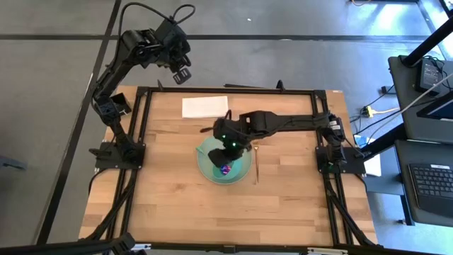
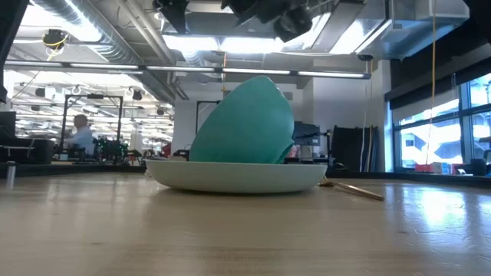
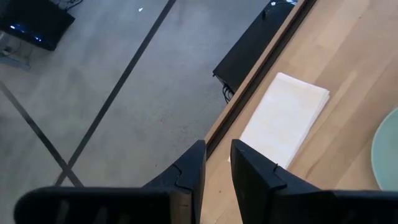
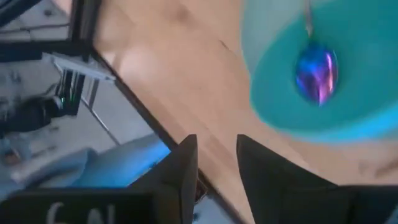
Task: Set table place
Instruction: Adjust the blue bowl on the blue plate
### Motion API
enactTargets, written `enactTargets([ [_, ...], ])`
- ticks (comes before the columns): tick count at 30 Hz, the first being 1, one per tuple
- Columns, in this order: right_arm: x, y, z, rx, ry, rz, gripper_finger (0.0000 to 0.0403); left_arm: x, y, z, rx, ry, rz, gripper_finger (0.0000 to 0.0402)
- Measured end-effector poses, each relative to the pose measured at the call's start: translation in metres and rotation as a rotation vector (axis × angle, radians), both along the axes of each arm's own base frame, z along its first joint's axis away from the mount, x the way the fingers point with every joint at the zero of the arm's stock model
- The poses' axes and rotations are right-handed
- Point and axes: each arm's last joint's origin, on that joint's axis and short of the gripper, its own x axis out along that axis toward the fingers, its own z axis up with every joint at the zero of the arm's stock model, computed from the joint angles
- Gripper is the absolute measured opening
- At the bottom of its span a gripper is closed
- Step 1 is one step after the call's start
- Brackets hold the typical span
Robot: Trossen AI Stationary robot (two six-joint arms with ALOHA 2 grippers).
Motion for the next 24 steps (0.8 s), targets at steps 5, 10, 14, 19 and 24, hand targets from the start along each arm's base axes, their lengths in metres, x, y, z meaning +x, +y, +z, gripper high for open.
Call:
enactTargets([
  [5, -0.01, -0.003, -0.006, 0.082, 0.203, -0.184, 0.0106, 0.0, 0.0, 0.0, 0.0, 0.001, 0.0, 0.0069],
  [10, -0.015, -0.001, -0.008, 0.106, 0.284, -0.24, 0.0099, 0.0, 0.0, 0.0, 0.0, 0.0, 0.0, 0.0069],
  [14, -0.015, -0.003, -0.008, 0.128, 0.299, -0.299, 0.0095, 0.001, 0.001, 0.001, 0.01, -0.011, 0.0, 0.0069],
  [19, -0.01, -0.008, -0.017, 0.121, 0.322, -0.329, 0.009, 0.001, 0.002, 0.001, 0.013, -0.015, 0.003, 0.0069],
  [24, -0.003, -0.012, -0.031, 0.114, 0.355, -0.336, 0.0077, 0.002, 0.003, 0.0, 0.016, -0.011, 0.001, 0.0069],
])
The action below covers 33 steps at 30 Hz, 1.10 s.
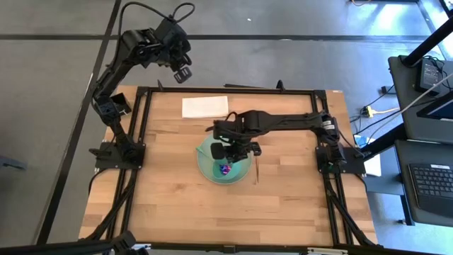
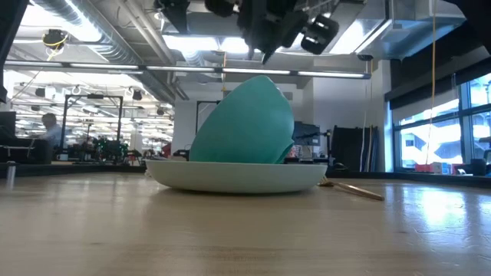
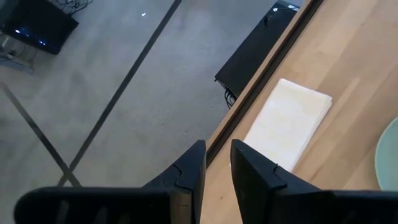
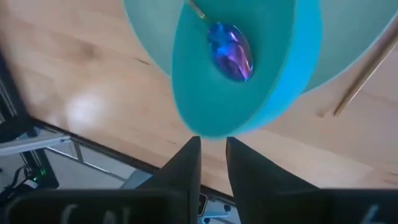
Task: Set table place
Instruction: Adjust the blue bowl on the blue plate
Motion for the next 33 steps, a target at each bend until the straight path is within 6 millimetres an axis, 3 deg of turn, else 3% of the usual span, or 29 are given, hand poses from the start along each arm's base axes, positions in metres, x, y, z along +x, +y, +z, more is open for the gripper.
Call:
enactTargets([
  [9, -0.005, -0.006, 0.0, -0.002, 0.051, 0.004, 0.0049, 0.008, 0.011, -0.02, -0.033, 0.043, 0.011, 0.0069],
  [18, -0.003, -0.008, 0.002, 0.029, -0.011, 0.114, 0.0074, 0.018, 0.018, -0.05, -0.092, 0.149, -0.018, 0.0069],
  [26, 0.004, -0.017, 0.005, -0.017, -0.235, 0.428, 0.0115, 0.018, 0.018, -0.051, -0.095, 0.154, -0.02, 0.0069],
  [33, 0.009, -0.023, 0.008, -0.096, -0.474, 0.755, 0.0118, 0.016, 0.014, -0.053, -0.132, 0.166, 0.009, 0.0069],
])
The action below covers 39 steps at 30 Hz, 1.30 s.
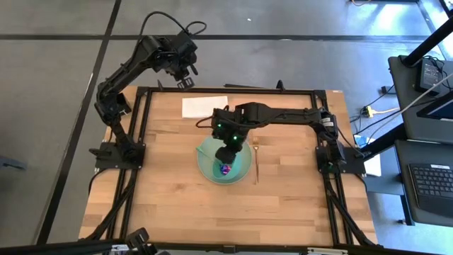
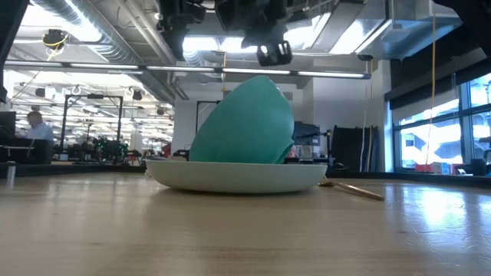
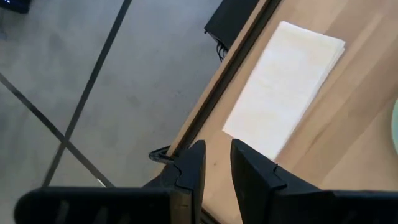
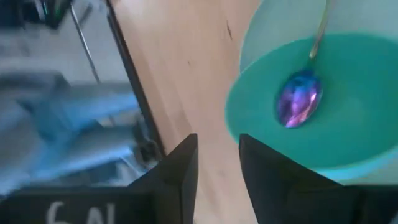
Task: Set table place
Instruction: Adjust the blue bowl on the blue plate
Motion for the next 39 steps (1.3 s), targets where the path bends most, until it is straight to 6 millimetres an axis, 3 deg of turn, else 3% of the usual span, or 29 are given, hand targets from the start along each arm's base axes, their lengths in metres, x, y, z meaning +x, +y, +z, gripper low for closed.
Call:
enactTargets([
  [8, -0.011, -0.001, -0.008, -0.233, -0.18, 0.503, 0.0118, 0.007, -0.012, -0.001, -0.025, 0.006, -0.037, 0.0069],
  [12, -0.013, -0.008, -0.015, -0.423, -0.169, 0.654, 0.0118, 0.013, -0.019, -0.001, -0.056, -0.041, -0.041, 0.0069],
  [18, -0.016, -0.013, -0.021, -0.442, -0.211, 0.843, 0.0118, 0.021, -0.027, 0.0, -0.065, -0.109, 0.003, 0.0069],
  [29, -0.017, -0.007, -0.02, -0.485, -0.231, 0.968, 0.0118, 0.03, -0.041, 0.0, -0.086, -0.158, 0.045, 0.0069],
  [39, -0.013, 0.023, -0.02, -0.548, -0.316, 1.113, 0.0118, 0.03, -0.041, 0.0, -0.083, -0.157, 0.045, 0.0069],
])
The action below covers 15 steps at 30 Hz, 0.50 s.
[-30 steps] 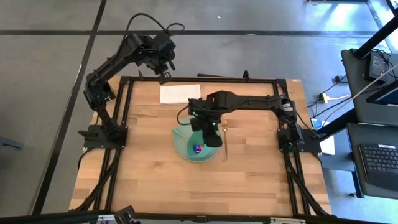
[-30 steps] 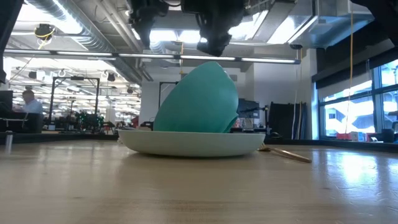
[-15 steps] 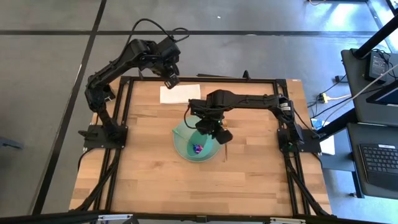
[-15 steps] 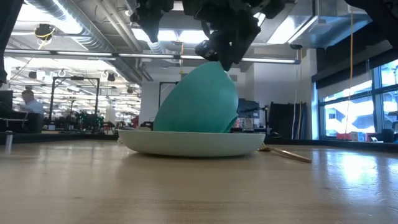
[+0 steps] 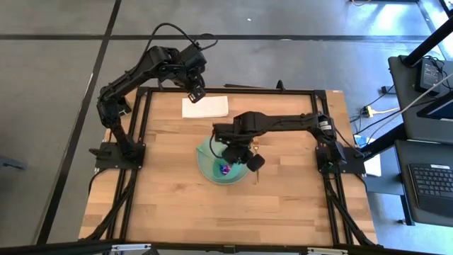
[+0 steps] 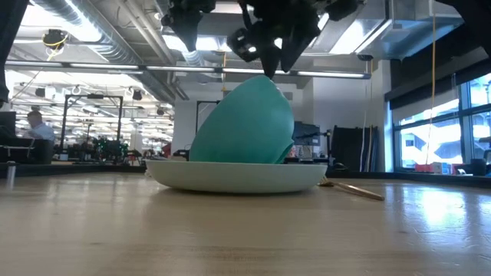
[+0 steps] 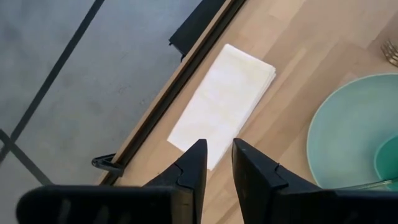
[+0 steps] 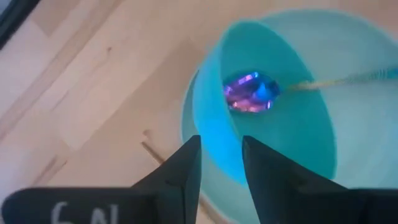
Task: Set table place
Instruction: Adjust the blue bowl on the blue plate
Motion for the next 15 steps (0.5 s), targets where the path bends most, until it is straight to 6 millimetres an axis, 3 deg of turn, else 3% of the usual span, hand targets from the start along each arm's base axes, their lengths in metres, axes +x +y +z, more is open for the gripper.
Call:
enactTargets([
  [7, 0.009, 0.012, 0.001, -0.137, -0.12, 0.041, 0.0118, 0.0, 0.0, 0.0, 0.008, 0.014, -0.028, 0.0069],
  [15, 0.009, 0.012, 0.001, -0.134, -0.108, 0.019, 0.0118, 0.0, 0.0, 0.0, 0.012, 0.021, -0.042, 0.0069],
])
